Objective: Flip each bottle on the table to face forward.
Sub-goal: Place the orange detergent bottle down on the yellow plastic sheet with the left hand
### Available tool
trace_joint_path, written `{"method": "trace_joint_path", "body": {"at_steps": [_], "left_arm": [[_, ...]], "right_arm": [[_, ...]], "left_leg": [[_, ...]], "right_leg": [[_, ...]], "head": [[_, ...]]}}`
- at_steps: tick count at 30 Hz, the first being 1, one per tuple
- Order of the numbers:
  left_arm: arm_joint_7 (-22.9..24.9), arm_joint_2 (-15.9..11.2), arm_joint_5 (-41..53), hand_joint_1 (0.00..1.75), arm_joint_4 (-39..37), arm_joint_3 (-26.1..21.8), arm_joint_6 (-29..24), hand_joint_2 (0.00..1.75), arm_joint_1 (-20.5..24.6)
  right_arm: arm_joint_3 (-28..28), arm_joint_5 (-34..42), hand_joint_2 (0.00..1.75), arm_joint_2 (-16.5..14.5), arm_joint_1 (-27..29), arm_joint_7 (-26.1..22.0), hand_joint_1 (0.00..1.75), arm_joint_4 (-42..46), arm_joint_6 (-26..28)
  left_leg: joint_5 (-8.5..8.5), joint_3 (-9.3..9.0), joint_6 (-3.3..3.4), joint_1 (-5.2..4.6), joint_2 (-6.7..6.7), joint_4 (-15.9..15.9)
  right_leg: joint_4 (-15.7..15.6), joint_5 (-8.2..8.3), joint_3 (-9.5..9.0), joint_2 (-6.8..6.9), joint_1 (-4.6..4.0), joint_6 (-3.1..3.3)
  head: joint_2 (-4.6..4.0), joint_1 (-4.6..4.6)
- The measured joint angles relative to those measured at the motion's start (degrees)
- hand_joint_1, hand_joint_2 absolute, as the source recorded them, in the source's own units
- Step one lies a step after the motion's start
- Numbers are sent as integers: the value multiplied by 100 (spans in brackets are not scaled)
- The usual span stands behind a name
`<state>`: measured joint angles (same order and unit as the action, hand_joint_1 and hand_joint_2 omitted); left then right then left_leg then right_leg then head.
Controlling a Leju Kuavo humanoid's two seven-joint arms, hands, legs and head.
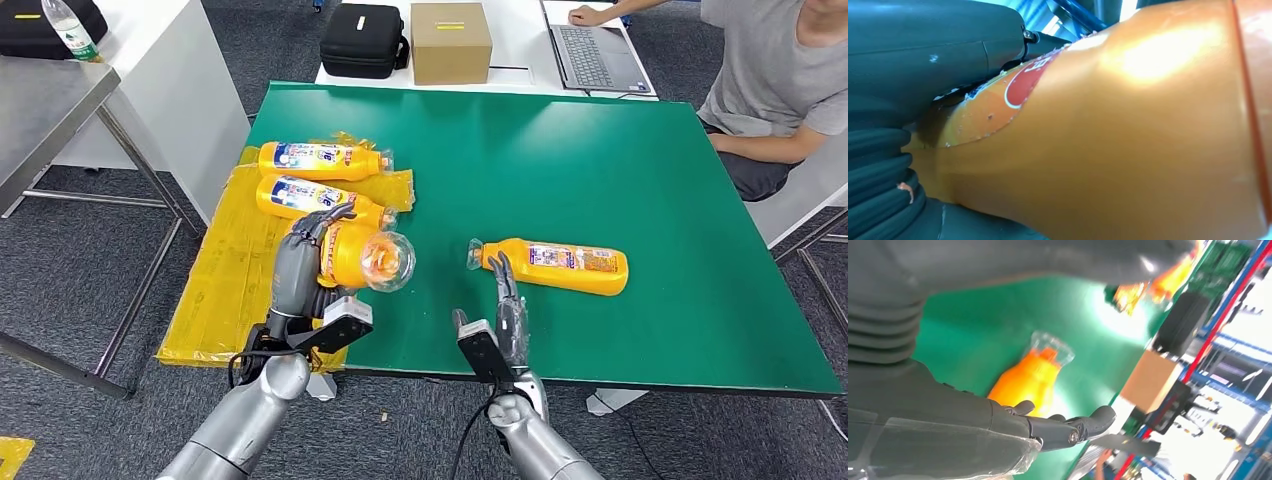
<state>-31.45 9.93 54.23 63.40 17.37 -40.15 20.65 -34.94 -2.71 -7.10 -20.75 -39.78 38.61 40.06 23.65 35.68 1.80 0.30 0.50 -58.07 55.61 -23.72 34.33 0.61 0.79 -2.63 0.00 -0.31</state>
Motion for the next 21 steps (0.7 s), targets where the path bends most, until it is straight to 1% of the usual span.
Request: {"method": "trace_joint_path", "body": {"at_steps": [2,4,6,8,9,11,13,21], "left_arm": [[334,-9,482,175,-112,-117,0,175,15],[1040,-61,1233,175,-324,-157,1,175,102],[1964,-185,2050,175,-663,-113,3,175,248],[2576,-321,2546,175,-1006,-35,3,175,386],[2759,-376,2714,175,-1167,15,3,175,458],[3000,-468,2990,175,-1479,134,2,175,591],[3098,-534,3094,175,-1701,228,2,175,676],[3144,-649,3114,175,-2076,381,2,175,818]], "right_arm": [[266,-132,175,-21,10,0,0,-45,0],[561,-270,175,-48,40,0,0,-63,0],[848,-328,175,-81,94,0,0,-67,1],[1041,-317,175,-95,158,0,0,-67,3],[1101,-311,175,-94,187,0,0,-67,4],[1191,-305,175,-102,228,-1,0,-67,5],[1250,-304,175,-112,254,-2,0,-67,5],[1359,-300,175,-122,294,-3,0,-67,4]], "left_leg": [[-1,0,0,0,0,0],[-1,0,1,0,-1,0],[-2,-1,1,0,1,0],[-2,-1,1,1,2,0],[-3,0,1,1,1,0],[-4,1,0,1,0,0],[-4,1,0,1,1,0],[-4,3,0,0,0,0]], "right_leg": [[0,0,0,2,0,0],[0,0,-1,3,0,0],[1,1,0,1,0,0],[1,1,2,0,-1,0],[2,1,2,1,-1,0],[3,1,2,3,0,0],[3,1,2,1,0,0],[2,1,3,2,0,0]], "head": [[0,1],[0,3],[0,1],[0,-1],[0,1],[0,1],[0,1],[0,2]]}}
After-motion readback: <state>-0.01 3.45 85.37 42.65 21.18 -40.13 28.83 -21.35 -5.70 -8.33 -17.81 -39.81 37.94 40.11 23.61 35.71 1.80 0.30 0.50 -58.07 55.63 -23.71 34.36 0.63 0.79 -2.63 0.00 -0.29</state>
